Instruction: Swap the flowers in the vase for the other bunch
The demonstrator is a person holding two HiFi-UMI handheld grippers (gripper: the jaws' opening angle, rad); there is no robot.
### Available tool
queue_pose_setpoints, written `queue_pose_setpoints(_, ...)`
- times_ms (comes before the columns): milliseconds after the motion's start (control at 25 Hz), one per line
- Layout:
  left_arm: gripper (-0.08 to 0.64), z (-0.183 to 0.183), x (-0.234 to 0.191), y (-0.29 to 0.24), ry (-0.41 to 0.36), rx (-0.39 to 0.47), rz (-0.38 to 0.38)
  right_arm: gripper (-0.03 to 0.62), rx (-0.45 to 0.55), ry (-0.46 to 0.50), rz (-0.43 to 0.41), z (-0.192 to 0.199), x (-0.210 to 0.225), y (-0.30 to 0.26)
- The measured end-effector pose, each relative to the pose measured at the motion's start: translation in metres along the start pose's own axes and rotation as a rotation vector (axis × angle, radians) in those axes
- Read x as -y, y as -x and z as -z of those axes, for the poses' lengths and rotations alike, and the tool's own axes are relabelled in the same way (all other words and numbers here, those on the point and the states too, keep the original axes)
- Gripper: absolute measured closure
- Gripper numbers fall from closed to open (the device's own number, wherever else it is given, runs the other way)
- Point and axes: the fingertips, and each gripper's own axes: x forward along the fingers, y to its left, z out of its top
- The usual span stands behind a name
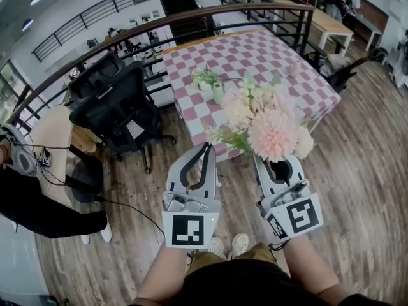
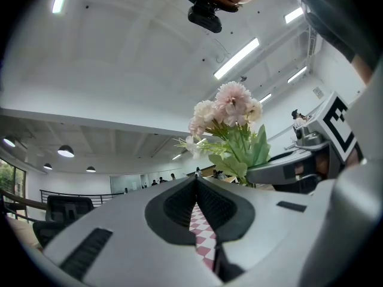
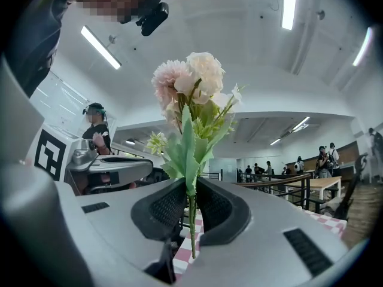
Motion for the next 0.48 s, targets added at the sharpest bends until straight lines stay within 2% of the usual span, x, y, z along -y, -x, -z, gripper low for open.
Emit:
queue_pose_setpoints(160, 0.551, 0.000, 0.008, -0.002, 0.046, 0.004, -0.017, 0.529, 0.008, -0.015, 0.001, 0.003, 0.007, 0.007)
queue_pose_setpoints(280, 0.551, -0.001, 0.015, -0.004, 0.012, -0.005, -0.004, 0.529, 0.006, -0.020, -0.001, 0.005, 0.011, 0.011)
queue_pose_setpoints(480, 0.551, -0.007, 0.024, -0.007, 0.016, 0.008, -0.007, 0.529, 0.015, -0.022, -0.007, 0.003, 0.017, 0.019)
